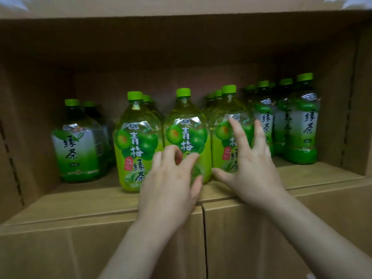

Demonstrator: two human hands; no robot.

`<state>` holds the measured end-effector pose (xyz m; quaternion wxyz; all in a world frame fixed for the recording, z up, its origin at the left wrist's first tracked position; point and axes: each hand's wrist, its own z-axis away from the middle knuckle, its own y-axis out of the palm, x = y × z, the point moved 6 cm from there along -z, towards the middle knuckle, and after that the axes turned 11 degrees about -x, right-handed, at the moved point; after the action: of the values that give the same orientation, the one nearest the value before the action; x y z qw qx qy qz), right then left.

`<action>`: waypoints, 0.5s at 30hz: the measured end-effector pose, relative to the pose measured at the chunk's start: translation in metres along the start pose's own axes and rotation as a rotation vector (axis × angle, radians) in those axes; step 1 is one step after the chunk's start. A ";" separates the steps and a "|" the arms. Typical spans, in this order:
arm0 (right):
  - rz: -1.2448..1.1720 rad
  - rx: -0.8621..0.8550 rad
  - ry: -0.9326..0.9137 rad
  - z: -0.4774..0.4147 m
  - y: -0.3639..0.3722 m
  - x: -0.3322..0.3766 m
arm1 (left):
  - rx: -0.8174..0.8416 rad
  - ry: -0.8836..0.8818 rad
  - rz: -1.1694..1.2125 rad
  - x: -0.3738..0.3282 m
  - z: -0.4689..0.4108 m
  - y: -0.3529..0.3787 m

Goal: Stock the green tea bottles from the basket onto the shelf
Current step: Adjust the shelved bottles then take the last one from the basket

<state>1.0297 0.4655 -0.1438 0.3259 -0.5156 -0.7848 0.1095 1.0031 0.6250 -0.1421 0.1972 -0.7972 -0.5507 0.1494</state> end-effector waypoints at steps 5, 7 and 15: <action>-0.066 0.160 -0.094 0.013 -0.038 -0.029 | 0.002 0.092 0.054 -0.035 0.007 -0.003; -0.012 0.206 -0.182 0.021 -0.071 -0.040 | -0.051 0.149 0.278 -0.069 0.015 -0.002; 0.076 0.367 0.111 0.085 -0.237 -0.179 | 0.143 0.308 0.893 -0.267 0.055 0.035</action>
<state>0.8479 0.2166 -0.1600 0.4527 -0.4822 -0.7125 0.2345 0.9132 0.3718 -0.2017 0.2474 -0.9532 -0.1072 0.1370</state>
